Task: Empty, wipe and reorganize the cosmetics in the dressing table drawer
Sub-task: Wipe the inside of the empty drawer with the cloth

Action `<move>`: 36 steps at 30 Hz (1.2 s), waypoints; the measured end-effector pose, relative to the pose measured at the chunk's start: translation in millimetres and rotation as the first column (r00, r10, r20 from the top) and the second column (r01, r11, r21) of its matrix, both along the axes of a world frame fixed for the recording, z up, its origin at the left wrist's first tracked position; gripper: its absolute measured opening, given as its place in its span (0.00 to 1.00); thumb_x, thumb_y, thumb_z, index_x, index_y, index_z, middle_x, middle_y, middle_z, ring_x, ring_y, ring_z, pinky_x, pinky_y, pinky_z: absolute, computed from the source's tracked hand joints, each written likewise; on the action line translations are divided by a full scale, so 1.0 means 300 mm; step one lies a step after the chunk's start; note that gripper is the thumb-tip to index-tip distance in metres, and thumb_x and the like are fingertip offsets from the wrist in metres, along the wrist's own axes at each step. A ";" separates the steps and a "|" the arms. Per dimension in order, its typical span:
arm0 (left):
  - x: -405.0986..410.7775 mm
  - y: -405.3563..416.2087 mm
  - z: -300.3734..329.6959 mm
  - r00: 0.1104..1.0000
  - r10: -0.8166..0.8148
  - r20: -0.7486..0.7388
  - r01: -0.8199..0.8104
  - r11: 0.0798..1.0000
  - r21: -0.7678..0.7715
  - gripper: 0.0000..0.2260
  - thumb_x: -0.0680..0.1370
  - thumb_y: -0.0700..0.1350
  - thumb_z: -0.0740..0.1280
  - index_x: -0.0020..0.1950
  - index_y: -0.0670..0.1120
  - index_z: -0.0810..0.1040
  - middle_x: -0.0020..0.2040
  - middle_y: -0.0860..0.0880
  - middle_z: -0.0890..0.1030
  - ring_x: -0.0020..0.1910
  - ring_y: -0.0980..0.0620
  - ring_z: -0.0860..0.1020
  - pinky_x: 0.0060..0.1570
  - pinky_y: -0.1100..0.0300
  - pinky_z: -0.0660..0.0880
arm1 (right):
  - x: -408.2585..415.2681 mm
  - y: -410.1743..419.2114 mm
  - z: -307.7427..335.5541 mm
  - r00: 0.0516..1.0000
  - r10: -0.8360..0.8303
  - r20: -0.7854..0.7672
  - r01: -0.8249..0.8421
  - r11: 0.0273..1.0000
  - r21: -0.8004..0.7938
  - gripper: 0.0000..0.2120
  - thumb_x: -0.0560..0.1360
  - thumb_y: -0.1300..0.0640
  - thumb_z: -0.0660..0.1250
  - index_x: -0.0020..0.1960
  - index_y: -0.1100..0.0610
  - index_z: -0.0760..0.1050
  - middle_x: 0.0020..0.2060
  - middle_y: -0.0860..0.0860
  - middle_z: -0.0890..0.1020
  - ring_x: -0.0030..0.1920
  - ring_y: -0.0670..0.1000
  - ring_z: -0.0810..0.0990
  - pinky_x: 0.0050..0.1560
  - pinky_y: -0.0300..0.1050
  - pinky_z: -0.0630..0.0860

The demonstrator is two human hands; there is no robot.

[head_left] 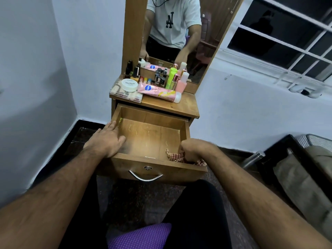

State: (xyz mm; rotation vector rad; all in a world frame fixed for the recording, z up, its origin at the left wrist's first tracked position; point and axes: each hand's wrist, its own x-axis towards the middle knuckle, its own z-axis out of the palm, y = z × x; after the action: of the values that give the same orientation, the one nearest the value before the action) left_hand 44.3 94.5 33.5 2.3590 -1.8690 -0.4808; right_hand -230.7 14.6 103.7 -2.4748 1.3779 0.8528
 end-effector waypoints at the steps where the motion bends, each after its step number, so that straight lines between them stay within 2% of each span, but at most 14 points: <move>1: 0.000 0.001 0.001 1.000 0.000 -0.001 0.000 1.000 0.000 0.28 0.83 0.56 0.49 0.80 0.42 0.56 0.81 0.47 0.46 0.80 0.53 0.45 0.77 0.50 0.49 | 0.011 -0.009 0.005 1.000 -0.009 -0.003 0.009 1.000 0.023 0.17 0.74 0.66 0.62 0.60 0.56 0.80 0.48 0.49 0.79 0.51 0.51 0.77 0.49 0.47 0.77; 3: -0.002 0.002 0.006 1.000 -0.001 -0.001 0.001 1.000 -0.001 0.28 0.83 0.55 0.49 0.80 0.42 0.55 0.81 0.47 0.46 0.80 0.53 0.45 0.77 0.50 0.49 | 0.022 -0.040 0.021 0.997 -0.060 0.041 0.056 0.995 0.085 0.17 0.75 0.65 0.61 0.61 0.56 0.78 0.52 0.50 0.81 0.53 0.52 0.79 0.49 0.46 0.78; 6: -0.004 0.001 0.005 1.000 -0.001 -0.003 0.001 1.000 0.000 0.28 0.83 0.55 0.49 0.80 0.42 0.55 0.81 0.47 0.46 0.80 0.53 0.45 0.77 0.50 0.49 | 0.036 -0.084 0.043 0.942 -0.212 0.259 0.183 0.974 0.130 0.16 0.78 0.63 0.62 0.63 0.55 0.76 0.55 0.51 0.81 0.52 0.50 0.79 0.43 0.40 0.77; 8: -0.003 0.000 0.001 1.000 -0.002 -0.003 0.002 1.000 -0.001 0.28 0.83 0.56 0.49 0.80 0.43 0.55 0.81 0.47 0.47 0.80 0.53 0.46 0.77 0.50 0.49 | 0.055 -0.106 0.044 0.894 -0.200 0.401 0.209 0.978 0.023 0.16 0.78 0.62 0.62 0.63 0.54 0.76 0.54 0.51 0.80 0.53 0.50 0.78 0.44 0.41 0.76; 10: -0.001 -0.004 -0.005 1.000 -0.003 -0.003 0.003 1.000 -0.005 0.28 0.83 0.56 0.49 0.80 0.43 0.55 0.81 0.47 0.47 0.80 0.52 0.46 0.77 0.50 0.49 | 0.071 -0.110 0.029 0.901 -0.087 0.424 0.171 0.972 -0.163 0.12 0.77 0.61 0.64 0.58 0.53 0.78 0.52 0.50 0.82 0.53 0.52 0.79 0.47 0.45 0.76; 12: 0.003 -0.005 -0.007 1.000 -0.001 -0.002 0.001 1.000 -0.010 0.28 0.83 0.56 0.49 0.80 0.43 0.56 0.81 0.47 0.47 0.80 0.52 0.47 0.78 0.50 0.50 | 0.071 -0.095 -0.004 0.933 0.001 0.361 0.097 0.963 -0.253 0.06 0.77 0.57 0.66 0.53 0.52 0.78 0.45 0.49 0.81 0.50 0.52 0.80 0.44 0.45 0.74; 14: 0.004 -0.005 -0.009 1.000 -0.002 -0.001 0.002 1.000 -0.015 0.28 0.83 0.56 0.49 0.80 0.43 0.56 0.81 0.47 0.47 0.80 0.52 0.47 0.78 0.50 0.50 | 0.054 -0.069 -0.046 0.972 0.084 0.218 -0.025 0.965 -0.261 0.06 0.76 0.51 0.67 0.51 0.51 0.78 0.41 0.47 0.79 0.48 0.51 0.80 0.42 0.45 0.72; 17: 0.004 -0.003 -0.009 1.000 -0.005 -0.001 0.005 1.000 -0.016 0.28 0.83 0.55 0.49 0.80 0.42 0.56 0.81 0.46 0.48 0.80 0.52 0.47 0.77 0.50 0.50 | 0.025 -0.045 -0.099 0.954 0.294 -0.050 -0.296 0.910 -0.291 0.09 0.76 0.48 0.65 0.52 0.51 0.79 0.41 0.46 0.78 0.51 0.50 0.77 0.55 0.52 0.70; 19: 0.005 -0.002 -0.009 1.000 -0.004 -0.001 0.004 1.000 -0.014 0.28 0.83 0.55 0.49 0.80 0.42 0.56 0.81 0.47 0.48 0.80 0.52 0.47 0.77 0.51 0.50 | 0.019 -0.040 -0.103 0.936 0.327 -0.126 -0.350 0.896 -0.273 0.11 0.77 0.46 0.64 0.54 0.50 0.80 0.42 0.47 0.78 0.53 0.51 0.76 0.62 0.56 0.65; 22: 0.005 -0.005 -0.010 1.000 -0.002 -0.008 0.002 1.000 -0.014 0.28 0.83 0.55 0.49 0.80 0.43 0.55 0.81 0.47 0.48 0.80 0.52 0.47 0.77 0.51 0.50 | 0.035 -0.044 -0.097 0.940 0.284 -0.189 -0.315 0.936 -0.157 0.15 0.79 0.41 0.61 0.55 0.49 0.80 0.47 0.47 0.81 0.54 0.50 0.75 0.67 0.58 0.58; 25: 0.007 -0.005 -0.012 1.000 -0.003 -0.012 0.002 1.000 -0.020 0.28 0.83 0.55 0.49 0.80 0.43 0.55 0.81 0.48 0.47 0.80 0.53 0.47 0.77 0.51 0.50 | 0.054 -0.036 -0.109 0.957 0.226 -0.184 -0.245 0.966 -0.086 0.12 0.81 0.46 0.61 0.52 0.52 0.80 0.46 0.47 0.80 0.50 0.49 0.73 0.68 0.58 0.55; 30: 0.010 -0.002 -0.013 1.000 -0.003 -0.024 0.003 1.000 -0.031 0.28 0.83 0.55 0.49 0.80 0.43 0.55 0.81 0.47 0.48 0.80 0.53 0.47 0.78 0.50 0.50 | 0.097 -0.016 -0.102 0.965 0.134 -0.224 -0.150 0.987 -0.056 0.09 0.80 0.59 0.60 0.54 0.56 0.78 0.49 0.51 0.79 0.49 0.52 0.75 0.57 0.52 0.64; 34: 0.014 -0.003 -0.016 1.000 -0.008 -0.023 0.007 1.000 -0.029 0.28 0.83 0.56 0.49 0.80 0.43 0.55 0.81 0.47 0.48 0.80 0.53 0.46 0.78 0.50 0.50 | 0.133 -0.015 -0.085 0.951 0.093 -0.293 -0.105 0.994 -0.027 0.13 0.78 0.66 0.61 0.61 0.60 0.77 0.56 0.53 0.79 0.53 0.54 0.75 0.56 0.51 0.67; 36: 0.012 -0.001 -0.019 1.000 -0.007 -0.027 0.006 1.000 -0.029 0.28 0.83 0.56 0.49 0.80 0.43 0.55 0.81 0.47 0.48 0.80 0.53 0.46 0.78 0.50 0.50 | 0.141 -0.016 -0.063 0.952 0.072 -0.296 -0.079 0.997 -0.014 0.16 0.78 0.68 0.61 0.65 0.62 0.75 0.62 0.56 0.77 0.60 0.56 0.76 0.58 0.50 0.70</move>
State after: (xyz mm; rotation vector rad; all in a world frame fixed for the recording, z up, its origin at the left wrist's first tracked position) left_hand 48.0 94.2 27.8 2.3170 -1.8601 -0.4796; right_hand -188.5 9.9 84.9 -2.5105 1.3945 1.2753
